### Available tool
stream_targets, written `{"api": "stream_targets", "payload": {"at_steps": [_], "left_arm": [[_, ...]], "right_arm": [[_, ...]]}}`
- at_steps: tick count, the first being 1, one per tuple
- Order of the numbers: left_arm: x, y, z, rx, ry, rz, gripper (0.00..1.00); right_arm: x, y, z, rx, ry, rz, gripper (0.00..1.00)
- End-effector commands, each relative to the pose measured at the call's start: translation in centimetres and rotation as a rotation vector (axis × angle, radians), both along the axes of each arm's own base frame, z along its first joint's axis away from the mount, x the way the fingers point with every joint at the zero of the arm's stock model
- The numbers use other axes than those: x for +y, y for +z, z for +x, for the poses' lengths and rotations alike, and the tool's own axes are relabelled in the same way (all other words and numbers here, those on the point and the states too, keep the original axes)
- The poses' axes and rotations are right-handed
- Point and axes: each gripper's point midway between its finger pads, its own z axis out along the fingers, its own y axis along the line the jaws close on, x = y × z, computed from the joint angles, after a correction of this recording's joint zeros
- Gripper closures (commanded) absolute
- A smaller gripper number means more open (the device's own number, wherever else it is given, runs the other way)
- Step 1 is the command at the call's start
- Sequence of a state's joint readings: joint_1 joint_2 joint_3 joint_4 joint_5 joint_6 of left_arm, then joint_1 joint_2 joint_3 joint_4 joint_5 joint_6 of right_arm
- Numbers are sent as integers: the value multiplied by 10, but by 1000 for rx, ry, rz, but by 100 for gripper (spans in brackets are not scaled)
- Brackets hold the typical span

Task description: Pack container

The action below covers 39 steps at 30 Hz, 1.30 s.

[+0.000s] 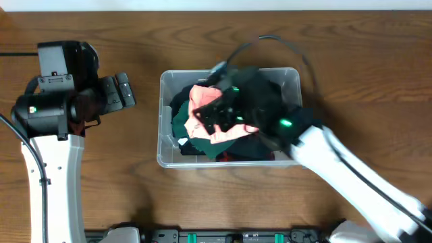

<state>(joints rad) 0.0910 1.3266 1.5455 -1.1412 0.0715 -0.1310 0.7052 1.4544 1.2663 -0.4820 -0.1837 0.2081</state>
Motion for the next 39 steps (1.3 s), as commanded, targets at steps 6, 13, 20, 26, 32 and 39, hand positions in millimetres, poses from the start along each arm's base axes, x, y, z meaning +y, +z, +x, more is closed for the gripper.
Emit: {"api": "stream_targets", "payload": {"at_steps": [6, 13, 20, 26, 32, 39], "left_arm": [[2, 4, 1, -13, 11, 3, 2], [2, 4, 1, -13, 11, 3, 2], [2, 5, 1, -13, 11, 3, 2], [2, 4, 1, -13, 11, 3, 2], [2, 4, 1, -13, 11, 3, 2], [2, 4, 1, -13, 11, 3, 2]], "right_arm": [[-76, 95, -23, -275, -158, -7, 1], [-149, 147, -28, -457, -440, -23, 1], [-209, 165, -54, -542, -543, -103, 1], [-245, 143, -76, -472, -607, -171, 1], [-269, 112, -73, -418, -685, -180, 1], [-283, 49, -64, -399, -714, -79, 1]]}}
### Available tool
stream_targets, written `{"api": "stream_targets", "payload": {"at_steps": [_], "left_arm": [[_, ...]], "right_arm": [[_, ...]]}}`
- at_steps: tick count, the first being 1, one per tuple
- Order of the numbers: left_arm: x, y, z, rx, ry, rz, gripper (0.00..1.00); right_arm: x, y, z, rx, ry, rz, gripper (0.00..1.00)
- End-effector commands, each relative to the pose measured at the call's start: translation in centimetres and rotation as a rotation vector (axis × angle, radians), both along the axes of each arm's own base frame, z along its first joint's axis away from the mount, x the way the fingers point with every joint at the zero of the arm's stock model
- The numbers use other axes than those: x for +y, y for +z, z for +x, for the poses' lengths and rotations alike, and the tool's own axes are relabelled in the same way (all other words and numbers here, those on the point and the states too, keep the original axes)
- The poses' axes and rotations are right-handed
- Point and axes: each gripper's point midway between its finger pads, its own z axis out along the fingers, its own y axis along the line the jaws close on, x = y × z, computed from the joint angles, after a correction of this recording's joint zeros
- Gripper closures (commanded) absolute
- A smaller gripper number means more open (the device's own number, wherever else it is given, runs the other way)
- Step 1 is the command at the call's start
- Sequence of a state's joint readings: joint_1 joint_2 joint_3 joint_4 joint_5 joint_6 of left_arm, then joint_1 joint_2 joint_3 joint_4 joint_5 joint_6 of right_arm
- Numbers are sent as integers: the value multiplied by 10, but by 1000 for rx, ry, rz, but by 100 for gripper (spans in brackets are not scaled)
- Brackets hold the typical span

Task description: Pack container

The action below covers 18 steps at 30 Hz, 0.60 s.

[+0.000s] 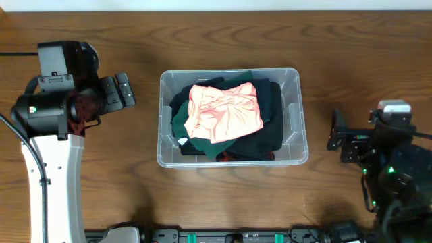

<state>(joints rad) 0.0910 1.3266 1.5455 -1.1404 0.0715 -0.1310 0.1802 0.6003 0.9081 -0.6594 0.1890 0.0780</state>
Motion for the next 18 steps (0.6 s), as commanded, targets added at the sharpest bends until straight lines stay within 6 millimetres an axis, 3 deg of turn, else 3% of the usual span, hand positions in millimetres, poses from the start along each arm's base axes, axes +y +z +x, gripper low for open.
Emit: {"api": "stream_targets", "payload": {"at_steps": [1, 10, 18], "left_arm": [[2, 4, 1, -12, 11, 3, 2], [2, 4, 1, -12, 11, 3, 2], [2, 4, 1, -12, 11, 3, 2]], "right_arm": [[8, -31, -3, -5, 78, 57, 1], [-5, -97, -17, -65, 9, 149, 1], [-9, -118, -29, -145, -4, 149, 1]]}}
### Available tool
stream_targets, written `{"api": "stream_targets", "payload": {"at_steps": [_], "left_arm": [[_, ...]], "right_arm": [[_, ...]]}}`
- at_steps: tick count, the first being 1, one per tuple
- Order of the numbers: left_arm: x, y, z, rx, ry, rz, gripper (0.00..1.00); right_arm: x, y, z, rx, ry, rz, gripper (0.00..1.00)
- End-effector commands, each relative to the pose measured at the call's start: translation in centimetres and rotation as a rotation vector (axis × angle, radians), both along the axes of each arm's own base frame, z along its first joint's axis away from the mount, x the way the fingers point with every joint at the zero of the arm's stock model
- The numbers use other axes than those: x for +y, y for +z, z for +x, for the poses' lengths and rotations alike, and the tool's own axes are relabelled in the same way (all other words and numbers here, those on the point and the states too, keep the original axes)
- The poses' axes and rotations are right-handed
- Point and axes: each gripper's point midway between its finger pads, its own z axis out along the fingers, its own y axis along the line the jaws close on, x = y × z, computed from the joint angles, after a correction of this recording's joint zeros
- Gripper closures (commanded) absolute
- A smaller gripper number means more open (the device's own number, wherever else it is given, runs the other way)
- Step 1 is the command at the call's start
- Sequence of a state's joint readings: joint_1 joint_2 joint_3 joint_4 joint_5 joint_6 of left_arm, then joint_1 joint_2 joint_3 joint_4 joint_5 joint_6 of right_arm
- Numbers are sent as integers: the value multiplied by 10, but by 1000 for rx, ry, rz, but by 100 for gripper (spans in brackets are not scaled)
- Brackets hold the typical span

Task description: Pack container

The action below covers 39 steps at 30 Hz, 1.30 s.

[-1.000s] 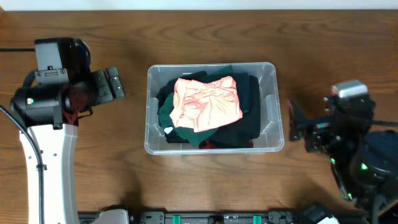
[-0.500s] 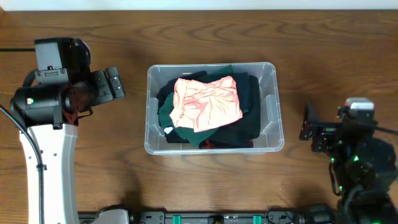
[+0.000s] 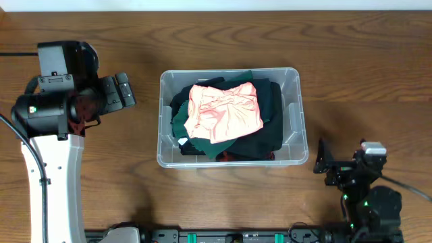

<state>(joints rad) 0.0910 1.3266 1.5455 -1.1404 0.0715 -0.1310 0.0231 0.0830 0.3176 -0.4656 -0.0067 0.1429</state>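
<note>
A clear plastic container (image 3: pixel 298 111) sits mid-table in the overhead view, filled with clothes. On top lies a crumpled pink garment (image 3: pixel 225 112), over dark green (image 3: pixel 181 125) and black (image 3: pixel 271 108) fabric. My left gripper (image 3: pixel 124 90) hangs left of the container with nothing in it, its fingers look close together. Near the table's front edge, right of the container, my right gripper (image 3: pixel 320 164) is pulled back and holds nothing; the gap between its fingers is too small to judge.
The wooden table (image 3: pixel 364 67) stretches around the container. A white left arm link (image 3: pixel 50 182) runs along the left side. The right arm's base (image 3: pixel 368 202) stands at the bottom right edge.
The right arm has drawn further back and down toward the front edge, from beside the container's right side. The clothes and the left arm are unchanged.
My right arm first reached into the container, its gripper over the pink garment. Later it stood outside, right of the container, with the pink garment spread flat on top. It now rests near the front edge.
</note>
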Motion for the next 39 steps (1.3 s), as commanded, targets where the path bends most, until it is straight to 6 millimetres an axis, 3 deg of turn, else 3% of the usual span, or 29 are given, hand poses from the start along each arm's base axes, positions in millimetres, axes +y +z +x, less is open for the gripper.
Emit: {"api": "stream_targets", "payload": {"at_steps": [1, 7, 13, 20, 34, 39], "left_arm": [[2, 4, 1, -12, 11, 3, 2], [2, 4, 1, -12, 11, 3, 2], [2, 4, 1, -12, 11, 3, 2], [2, 4, 1, -12, 11, 3, 2], [2, 4, 1, -12, 11, 3, 2], [2, 4, 1, -12, 11, 3, 2]], "right_arm": [[-4, -3, -3, -41, -17, 21, 1], [-3, -17, -1, -9, -13, 25, 1], [-3, -44, 2, 48, -13, 26, 1], [-3, -53, 1, 76, -14, 26, 1], [-3, -107, -24, 319, -17, 26, 1], [-3, -114, -28, 351, -17, 26, 1]]}}
